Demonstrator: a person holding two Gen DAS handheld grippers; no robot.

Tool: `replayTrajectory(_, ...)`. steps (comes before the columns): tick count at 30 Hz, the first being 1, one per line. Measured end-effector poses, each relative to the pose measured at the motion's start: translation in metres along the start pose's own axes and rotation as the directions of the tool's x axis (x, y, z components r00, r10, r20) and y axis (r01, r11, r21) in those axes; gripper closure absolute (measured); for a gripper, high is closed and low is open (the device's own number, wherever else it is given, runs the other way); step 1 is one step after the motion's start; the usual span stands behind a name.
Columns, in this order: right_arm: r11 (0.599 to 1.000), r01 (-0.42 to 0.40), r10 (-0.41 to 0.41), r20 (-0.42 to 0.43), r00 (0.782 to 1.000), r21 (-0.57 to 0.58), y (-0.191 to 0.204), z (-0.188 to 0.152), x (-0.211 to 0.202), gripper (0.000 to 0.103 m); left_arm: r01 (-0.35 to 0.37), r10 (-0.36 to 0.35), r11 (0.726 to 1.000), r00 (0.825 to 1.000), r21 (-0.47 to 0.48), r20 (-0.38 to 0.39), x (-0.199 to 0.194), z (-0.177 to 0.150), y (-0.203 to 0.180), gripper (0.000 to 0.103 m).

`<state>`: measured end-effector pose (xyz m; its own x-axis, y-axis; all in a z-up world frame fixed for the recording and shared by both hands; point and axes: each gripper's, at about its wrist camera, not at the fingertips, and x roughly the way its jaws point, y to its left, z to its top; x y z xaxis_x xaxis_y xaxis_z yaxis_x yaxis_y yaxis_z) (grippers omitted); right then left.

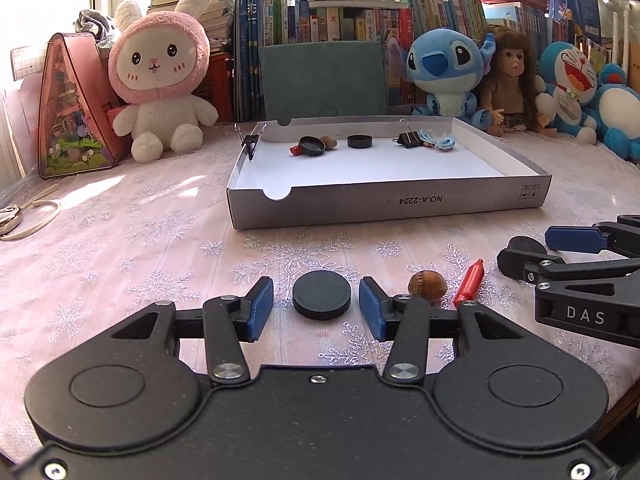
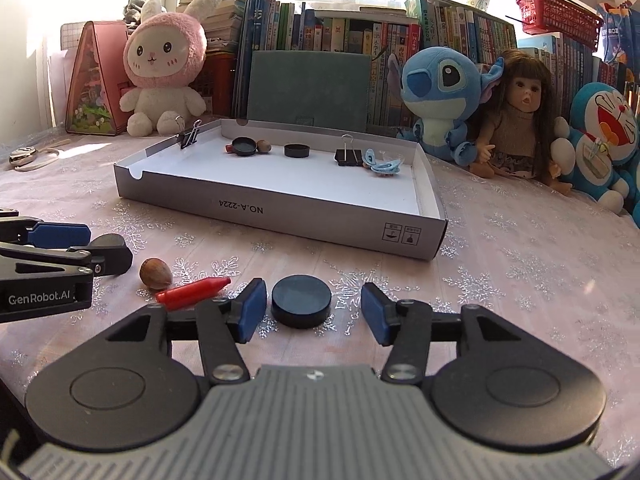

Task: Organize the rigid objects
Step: 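Carry both black discs over the white tray with both grippers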

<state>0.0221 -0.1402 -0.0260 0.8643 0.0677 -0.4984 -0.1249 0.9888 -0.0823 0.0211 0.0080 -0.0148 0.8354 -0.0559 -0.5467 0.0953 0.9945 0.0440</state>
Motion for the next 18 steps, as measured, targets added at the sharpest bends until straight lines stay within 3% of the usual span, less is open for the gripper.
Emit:
replayTrajectory(6, 1.0, 0.016, -0.016, 0.006, 1.0, 0.014, 0.001, -0.002, 0.0, 0.033, -0.02, 0.02, 0.999, 1.0, -0.031, 0.015, 0.003, -0.003, 0.001, 0.054)
replayTrajectory(8, 1.0, 0.004, -0.004, 0.003, 1.0, 0.02, 0.001, -0.002, 0.0, 0.035, -0.013, 0.014, 0.999, 1.0, -0.033, 0.009, 0.003, -0.001, 0.001, 0.059)
replayTrajectory(10, 0.999, -0.021, 0.021, -0.001, 1.0, 0.028, 0.001, -0.001, -0.002, 0.051, -0.002, 0.002, 1.0, 1.0, -0.031, 0.001, 0.002, 0.002, 0.0, 0.073)
replayTrajectory(12, 0.999, -0.033, 0.033, -0.003, 0.999, 0.021, 0.003, 0.0, -0.004, 0.065, 0.006, -0.006, 0.999, 1.0, -0.032, -0.011, 0.001, 0.005, -0.001, 0.073)
replayTrajectory(18, 0.998, -0.05, 0.05, 0.01, 0.999, 0.026, 0.003, 0.01, -0.009, 0.065, 0.044, -0.045, 0.998, 0.999, -0.049, -0.022, -0.001, 0.024, -0.001, 0.073)
